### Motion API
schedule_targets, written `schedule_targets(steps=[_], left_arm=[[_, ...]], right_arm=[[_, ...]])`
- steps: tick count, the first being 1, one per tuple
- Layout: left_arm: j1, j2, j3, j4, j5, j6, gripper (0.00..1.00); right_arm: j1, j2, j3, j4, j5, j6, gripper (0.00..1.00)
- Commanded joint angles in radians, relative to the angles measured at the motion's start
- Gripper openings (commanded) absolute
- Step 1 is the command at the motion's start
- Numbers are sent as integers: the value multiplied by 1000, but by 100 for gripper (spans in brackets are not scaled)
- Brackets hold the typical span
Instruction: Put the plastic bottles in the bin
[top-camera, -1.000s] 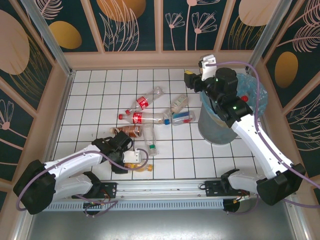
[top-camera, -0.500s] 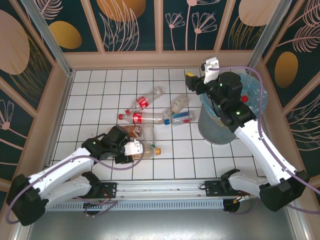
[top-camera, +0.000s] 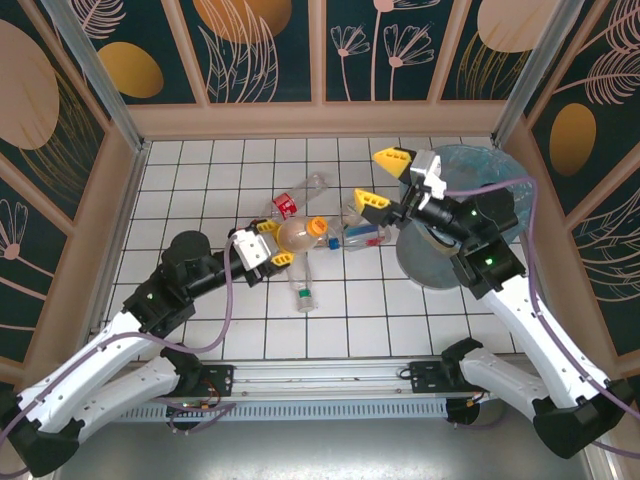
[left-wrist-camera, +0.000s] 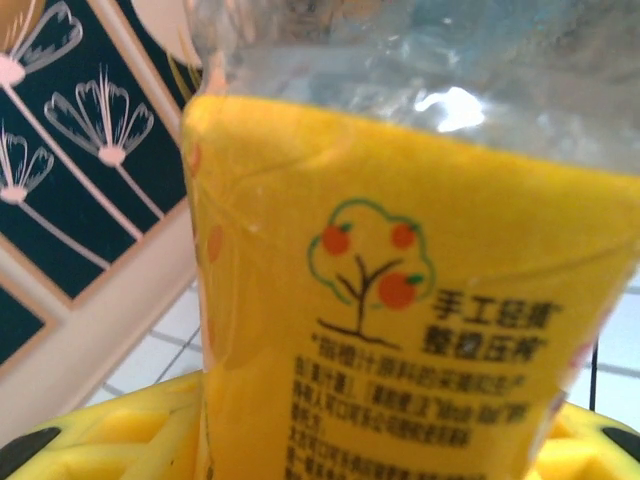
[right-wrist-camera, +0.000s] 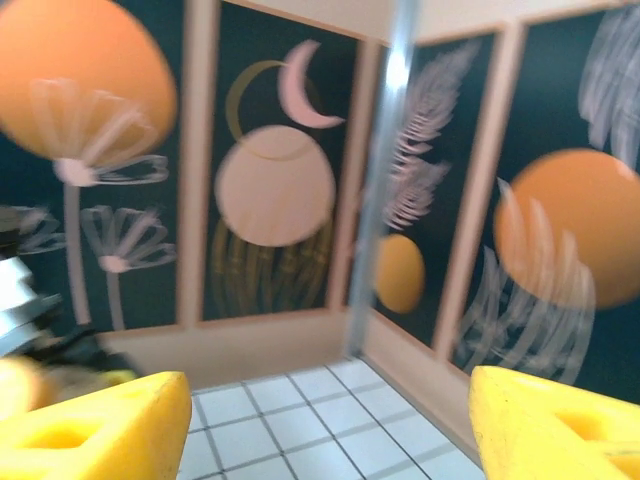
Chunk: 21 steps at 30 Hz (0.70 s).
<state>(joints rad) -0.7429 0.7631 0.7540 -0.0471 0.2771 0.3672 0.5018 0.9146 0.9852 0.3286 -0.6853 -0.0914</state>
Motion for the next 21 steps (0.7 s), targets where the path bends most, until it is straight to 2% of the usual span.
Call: schedule_targets(steps=[1,7,12,16,18,21], left_arm=[[-5,26,46,150,130,-71,0],[-4,95,94,167,244,-105,0],[-5,122,100,174,267,-135,0],[-5,121,90,182,282,-138,0],[-6,122,90,174,281,-137,0],[-6,125,90,162,280,-129,0]], right_arm=[[26,-5,-11,118,-169,0,74],[119,24,29,46,-212,-94,75],[189,38,62,-13,-223,-159,76],[226,57,87,-56,-185,-183,75],[241,63,89,-45,-168,-178,73],[256,74,96,-37,-152,-175,65]])
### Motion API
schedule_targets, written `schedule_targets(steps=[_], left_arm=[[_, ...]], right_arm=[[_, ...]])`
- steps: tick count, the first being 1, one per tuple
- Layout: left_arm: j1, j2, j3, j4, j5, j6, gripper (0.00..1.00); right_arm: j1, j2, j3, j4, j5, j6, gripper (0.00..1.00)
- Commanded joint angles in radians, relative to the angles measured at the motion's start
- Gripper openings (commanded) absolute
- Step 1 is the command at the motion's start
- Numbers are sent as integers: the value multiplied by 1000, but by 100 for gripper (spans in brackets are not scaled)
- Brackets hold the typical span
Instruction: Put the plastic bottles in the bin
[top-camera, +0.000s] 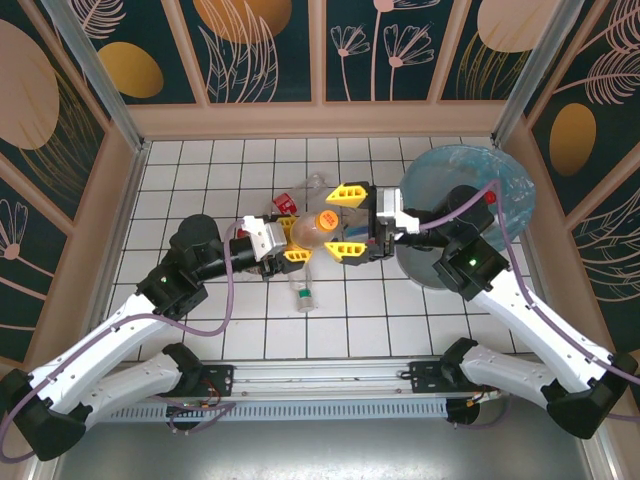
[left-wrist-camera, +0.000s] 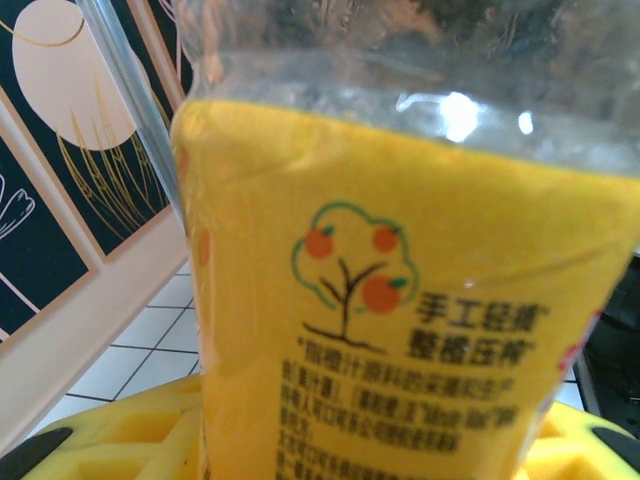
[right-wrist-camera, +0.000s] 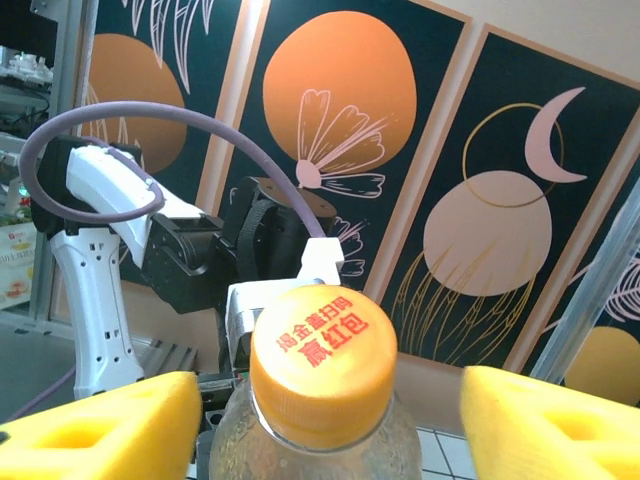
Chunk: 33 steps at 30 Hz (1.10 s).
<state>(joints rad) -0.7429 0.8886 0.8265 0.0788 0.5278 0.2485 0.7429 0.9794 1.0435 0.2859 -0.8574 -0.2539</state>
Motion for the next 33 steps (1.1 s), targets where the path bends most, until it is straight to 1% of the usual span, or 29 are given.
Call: schedule_targets(steps=[1,5,7,12,13,15,16,17,19,22,24,25,26,27,28,30,31,33], left_arm=[[-6,1,19,29,28,-7,0],[-5,4,12,15,21,3,0],[-5,4,-2,18,14,8,0],[-5,0,-25,12,-6,18,0],[-5,-3,-27,12,-9,22,0],[-6,-9,-28,11,-14,23,0],[-5,-11,-26,10,-13,24,0],[-5,-14,-26,12,-13,25,0],[-5,-17,-26,13,-13,25,0],[-5,-26,-28,12,-23,28,0],[-5,-34,-33,13,-36,31,0],[-6,-41,-37,20,-47,31,8],[-5,-48,-42,31,-57,28,20],[-5,-58,-54,54,-73,22,41],[-6,-71,-69,85,-89,20,66],[-4,-103,-118,156,-112,25,91],[-4,-120,-146,201,-125,30,99],[-5,-147,-194,280,-156,40,99]], right_arm=[[19,15,40,3,18,-14,61],[33,30,61,-29,9,-31,50],[38,31,65,-36,12,-35,48],[39,28,65,-37,30,-26,50],[39,27,69,-39,34,-23,52],[39,26,72,-38,38,-21,61],[39,26,72,-39,39,-19,61],[39,26,75,-41,41,-19,57],[39,29,84,-56,41,-24,45],[39,33,80,-59,49,-33,32],[40,40,85,-71,42,-33,16],[41,42,91,-77,40,-30,8],[41,43,95,-82,41,-28,2],[41,41,98,-85,48,-25,0],[41,36,99,-85,65,-18,0],[41,17,94,-88,104,-9,0],[42,4,87,-89,130,-7,0],[42,-28,70,-84,199,-2,0]])
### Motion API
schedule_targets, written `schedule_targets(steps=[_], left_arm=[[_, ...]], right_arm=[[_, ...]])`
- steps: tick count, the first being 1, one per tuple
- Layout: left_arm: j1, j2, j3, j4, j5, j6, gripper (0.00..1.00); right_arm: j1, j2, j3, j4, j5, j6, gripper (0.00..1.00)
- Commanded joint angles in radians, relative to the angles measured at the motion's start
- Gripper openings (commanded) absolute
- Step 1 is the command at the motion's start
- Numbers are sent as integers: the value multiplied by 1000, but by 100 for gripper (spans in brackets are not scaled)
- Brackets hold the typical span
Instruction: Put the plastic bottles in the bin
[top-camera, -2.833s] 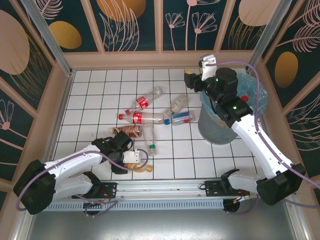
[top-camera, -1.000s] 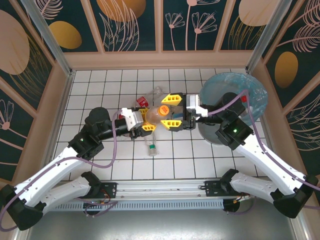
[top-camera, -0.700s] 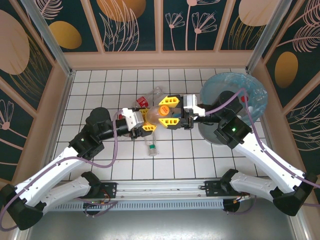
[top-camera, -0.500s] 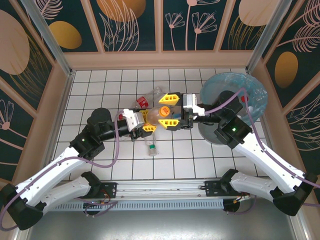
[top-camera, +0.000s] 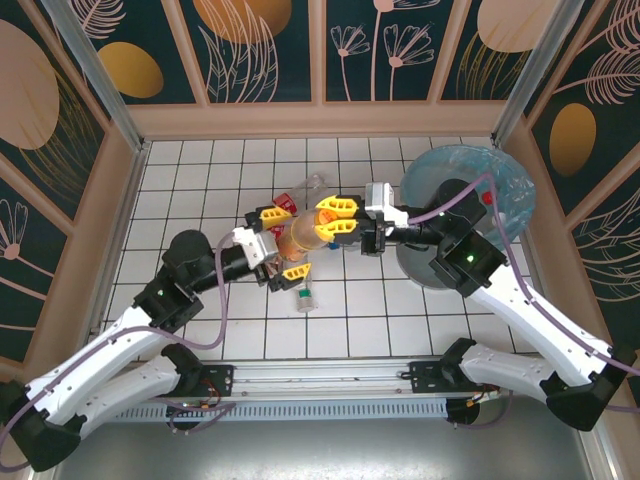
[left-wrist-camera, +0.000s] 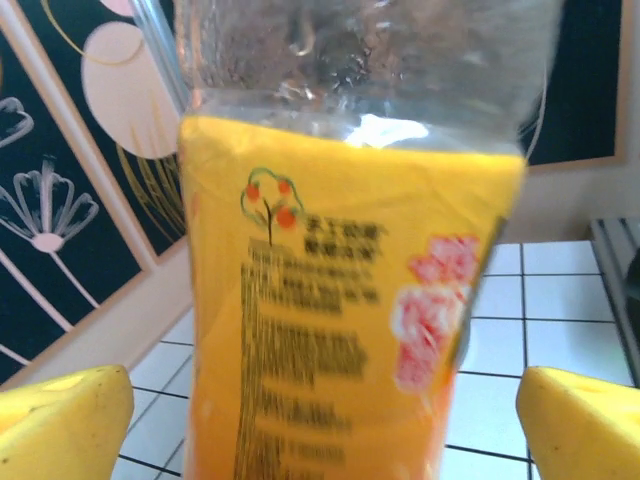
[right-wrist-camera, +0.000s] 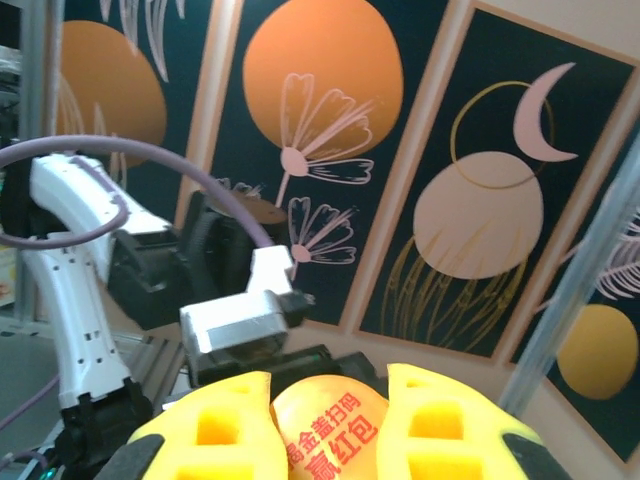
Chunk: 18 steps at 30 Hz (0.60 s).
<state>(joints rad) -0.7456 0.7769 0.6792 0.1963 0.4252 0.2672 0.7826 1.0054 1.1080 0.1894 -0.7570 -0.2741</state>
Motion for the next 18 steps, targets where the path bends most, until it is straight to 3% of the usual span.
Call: schedule_targets(steps=[1,10,14,18], left_arm=[[-2,-43,-62,191,-78,28,99],[-2,43,3,198,-385,124,99],[-2,106,30,205,-395,123,99],[-2,142,14,255,-321,109,99]], right_arm=[[2,-70,0,15,152,19,0],[2,-135,155,-175,781,11,0],[0,-139,231,-263,1071,12,0],[-1,-120,269,-352,1377,-32,0]])
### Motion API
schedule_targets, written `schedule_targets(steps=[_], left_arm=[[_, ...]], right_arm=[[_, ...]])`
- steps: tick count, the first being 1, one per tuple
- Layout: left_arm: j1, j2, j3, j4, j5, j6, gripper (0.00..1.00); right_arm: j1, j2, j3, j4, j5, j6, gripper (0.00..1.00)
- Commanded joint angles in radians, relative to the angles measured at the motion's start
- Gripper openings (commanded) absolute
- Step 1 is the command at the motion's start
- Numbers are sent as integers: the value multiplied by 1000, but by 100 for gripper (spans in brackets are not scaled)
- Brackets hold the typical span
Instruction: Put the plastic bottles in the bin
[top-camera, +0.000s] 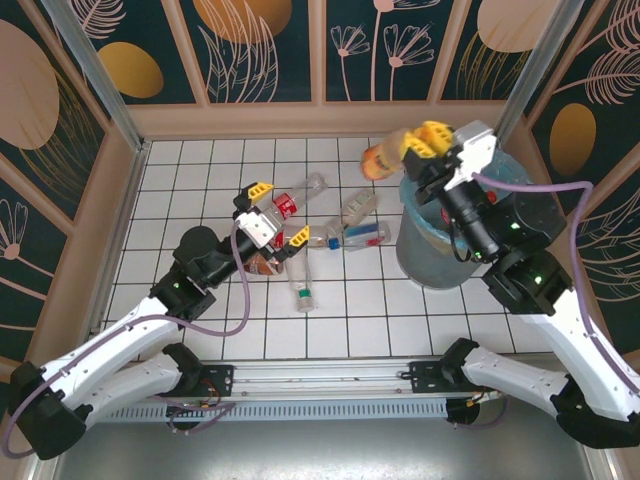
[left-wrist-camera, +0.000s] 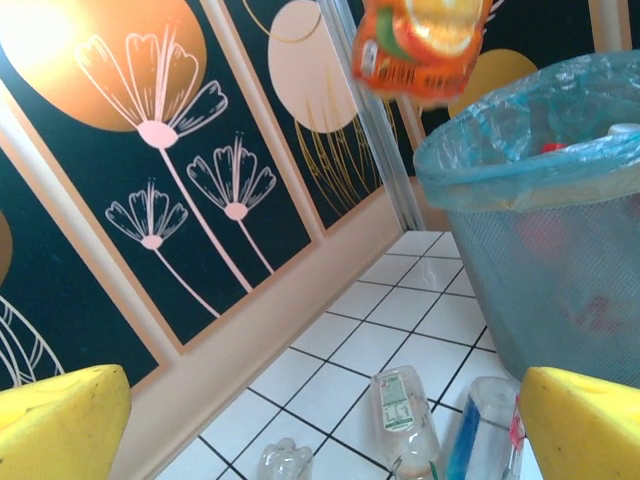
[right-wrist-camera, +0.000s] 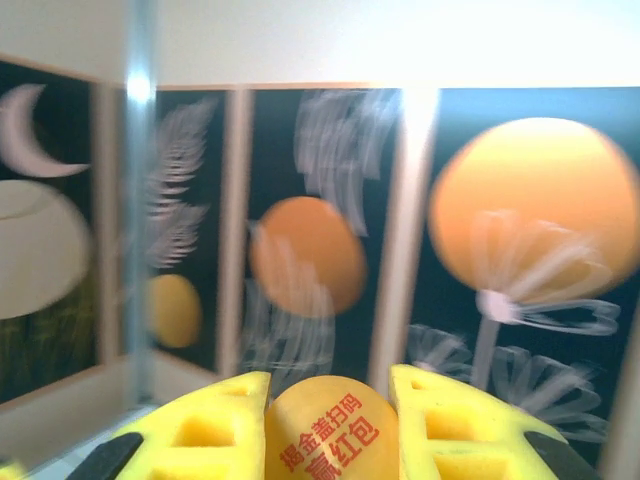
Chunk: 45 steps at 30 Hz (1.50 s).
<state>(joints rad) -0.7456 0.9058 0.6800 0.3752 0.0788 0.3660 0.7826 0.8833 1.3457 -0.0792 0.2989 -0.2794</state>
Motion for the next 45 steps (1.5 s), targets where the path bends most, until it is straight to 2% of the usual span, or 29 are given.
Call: schedule_targets(steps=[1,4,10,14,20,26,36,45], left_arm=[[-2,21,16,80,41,6,99],[-3,37,24,83,56,-19,99],[-2,50,9,110,55,-50,99],[-3,62,10,94,64,-72,99],[-3,81,9,77,61,-70,99],[-2,77,4,43,57,-55,99],[-1,95,-28,54,39,-56,99],[-2,106,-56,70,10,-78,99]], right_arm=[[0,6,31,-107,377,-35,0],[-6,2,8,-156,458,-33,0],[-57,6,-6,-238,436,32,0],[-148,55,39,-330,336,104,0],[-361,157,89,-497,88,214,0],[-462,159,-32,-451,-38,247,0],[-574,172,-152,-409,-158,265,1],[-611,206,-184,-400,-170,259,1]])
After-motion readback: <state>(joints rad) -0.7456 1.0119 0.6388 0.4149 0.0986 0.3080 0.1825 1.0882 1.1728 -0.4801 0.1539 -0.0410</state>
